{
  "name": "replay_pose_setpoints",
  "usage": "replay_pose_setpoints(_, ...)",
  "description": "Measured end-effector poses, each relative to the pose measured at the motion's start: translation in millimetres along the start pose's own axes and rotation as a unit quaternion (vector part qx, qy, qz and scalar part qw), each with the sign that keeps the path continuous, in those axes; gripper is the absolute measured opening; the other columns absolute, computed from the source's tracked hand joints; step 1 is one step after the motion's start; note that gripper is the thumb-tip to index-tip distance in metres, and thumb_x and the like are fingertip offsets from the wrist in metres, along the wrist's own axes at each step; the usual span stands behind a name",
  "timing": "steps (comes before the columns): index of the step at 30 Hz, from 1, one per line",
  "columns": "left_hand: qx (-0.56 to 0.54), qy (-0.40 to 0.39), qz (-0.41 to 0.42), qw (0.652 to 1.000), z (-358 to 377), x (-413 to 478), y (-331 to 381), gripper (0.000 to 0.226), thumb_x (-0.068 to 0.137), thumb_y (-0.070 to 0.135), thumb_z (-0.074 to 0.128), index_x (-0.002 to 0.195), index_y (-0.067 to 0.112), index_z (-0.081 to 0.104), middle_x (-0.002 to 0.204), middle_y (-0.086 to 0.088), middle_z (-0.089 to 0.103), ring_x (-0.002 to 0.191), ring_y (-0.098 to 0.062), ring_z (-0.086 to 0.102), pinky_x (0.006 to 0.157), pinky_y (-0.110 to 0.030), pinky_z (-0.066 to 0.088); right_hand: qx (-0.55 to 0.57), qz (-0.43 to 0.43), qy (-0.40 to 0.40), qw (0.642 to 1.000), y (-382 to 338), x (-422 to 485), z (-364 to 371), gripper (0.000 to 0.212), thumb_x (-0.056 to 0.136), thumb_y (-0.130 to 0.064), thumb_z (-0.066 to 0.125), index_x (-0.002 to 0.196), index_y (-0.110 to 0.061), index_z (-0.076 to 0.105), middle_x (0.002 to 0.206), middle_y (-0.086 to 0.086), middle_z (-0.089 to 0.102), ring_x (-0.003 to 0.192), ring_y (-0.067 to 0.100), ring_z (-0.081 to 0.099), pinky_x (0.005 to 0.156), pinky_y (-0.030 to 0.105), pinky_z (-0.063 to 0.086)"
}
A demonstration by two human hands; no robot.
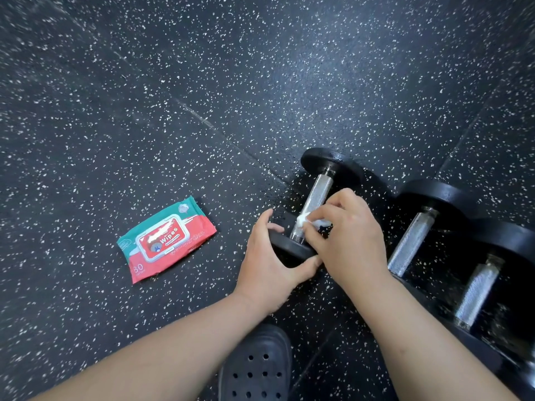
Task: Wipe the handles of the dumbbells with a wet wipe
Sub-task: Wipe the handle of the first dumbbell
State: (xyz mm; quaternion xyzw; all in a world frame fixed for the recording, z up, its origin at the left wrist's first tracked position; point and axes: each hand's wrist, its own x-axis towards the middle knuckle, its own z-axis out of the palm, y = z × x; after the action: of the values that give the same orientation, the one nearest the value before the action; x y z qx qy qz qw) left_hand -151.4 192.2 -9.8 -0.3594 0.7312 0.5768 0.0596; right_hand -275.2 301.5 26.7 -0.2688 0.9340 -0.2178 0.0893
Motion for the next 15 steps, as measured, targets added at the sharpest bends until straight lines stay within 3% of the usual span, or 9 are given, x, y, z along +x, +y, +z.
replay_pose_setpoints(4,0.002,0.0,-0.001,1.0,0,0,0,0.128,0.055,0.08,0.081,0.16,0.04,0.019,0.133,0.024,0.048,0.129,-0.003,0.05,0.112,-0.034,0.043,-0.004,0.056,-0.039,0.998,-7,1,-4,0.011,0.079,-0.028,0.082,0.077,-0.029,0.071,0.076,-0.012,0.063,0.08,0.016,0.059,0.069,0.037,0.054)
replay_pose_setpoints(8,0.005,0.001,-0.001,1.0,0,1,-1,0.128,0.056,0.08,0.082,0.159,0.041,0.019,0.132,0.025,0.049,0.128,-0.003,0.051,0.112,-0.035,0.043,0.081,0.161,-0.054,0.982,-11,1,-6,0.009,0.08,-0.023,0.08,0.077,-0.028,0.073,0.068,-0.016,0.067,0.071,0.009,0.068,0.073,0.036,0.06)
replay_pose_setpoints(15,0.005,0.006,0.007,1.0,-1,1,-1,0.123,0.058,0.075,0.083,0.158,0.04,0.022,0.131,0.023,0.05,0.126,-0.003,0.052,0.112,-0.035,0.043,0.149,0.235,-0.044,0.96,-10,-5,-4,0.012,0.084,-0.021,0.08,0.079,-0.029,0.073,0.072,-0.016,0.072,0.073,-0.004,0.068,0.077,0.025,0.057)
